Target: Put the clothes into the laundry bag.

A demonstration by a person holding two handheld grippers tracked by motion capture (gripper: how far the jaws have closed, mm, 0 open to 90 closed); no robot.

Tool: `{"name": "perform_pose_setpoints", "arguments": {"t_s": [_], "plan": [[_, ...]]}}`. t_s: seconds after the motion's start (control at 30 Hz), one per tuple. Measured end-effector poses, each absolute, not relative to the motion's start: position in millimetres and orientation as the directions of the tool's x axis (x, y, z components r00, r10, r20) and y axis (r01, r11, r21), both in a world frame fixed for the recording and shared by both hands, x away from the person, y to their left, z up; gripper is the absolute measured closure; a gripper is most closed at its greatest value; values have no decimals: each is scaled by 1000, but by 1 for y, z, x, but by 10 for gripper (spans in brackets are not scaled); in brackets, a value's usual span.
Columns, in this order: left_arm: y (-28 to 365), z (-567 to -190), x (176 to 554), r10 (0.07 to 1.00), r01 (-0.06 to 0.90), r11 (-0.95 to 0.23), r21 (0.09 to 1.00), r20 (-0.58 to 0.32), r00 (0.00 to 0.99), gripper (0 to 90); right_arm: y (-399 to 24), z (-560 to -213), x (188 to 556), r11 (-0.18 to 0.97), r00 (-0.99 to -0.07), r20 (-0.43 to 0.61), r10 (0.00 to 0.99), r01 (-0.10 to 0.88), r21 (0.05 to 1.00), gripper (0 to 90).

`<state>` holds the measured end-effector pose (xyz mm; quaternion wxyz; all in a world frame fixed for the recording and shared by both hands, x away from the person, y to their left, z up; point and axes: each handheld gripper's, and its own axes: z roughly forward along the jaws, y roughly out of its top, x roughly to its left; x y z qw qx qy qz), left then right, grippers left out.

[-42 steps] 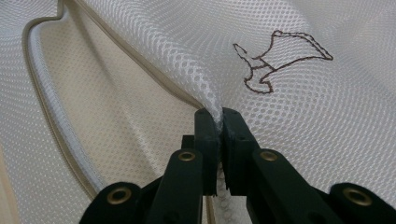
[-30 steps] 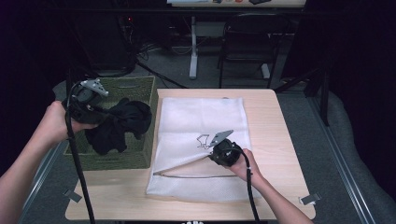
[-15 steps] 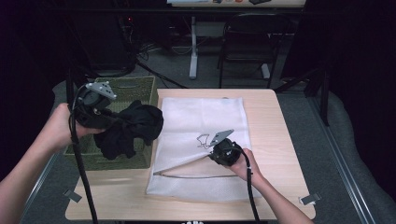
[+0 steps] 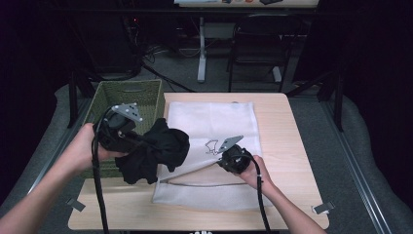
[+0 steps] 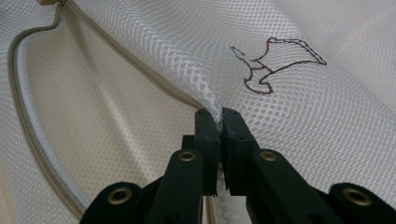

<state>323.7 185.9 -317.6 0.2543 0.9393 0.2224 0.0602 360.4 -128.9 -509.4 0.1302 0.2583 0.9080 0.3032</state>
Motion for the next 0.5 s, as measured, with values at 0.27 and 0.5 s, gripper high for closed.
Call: {"name": "perform_pose_setpoints", "arguments": {"t_s": [0.27,0.5], "plan": [[171,-331,319,428,387,-760,521,-47,903,792,-130,-507,361,677,-833,-78,548,387,626,864],[167,-351,320,430,411,-739,534,-95,898,792,-132,-501,361,660,-827,-76,558,386,644,865]]}}
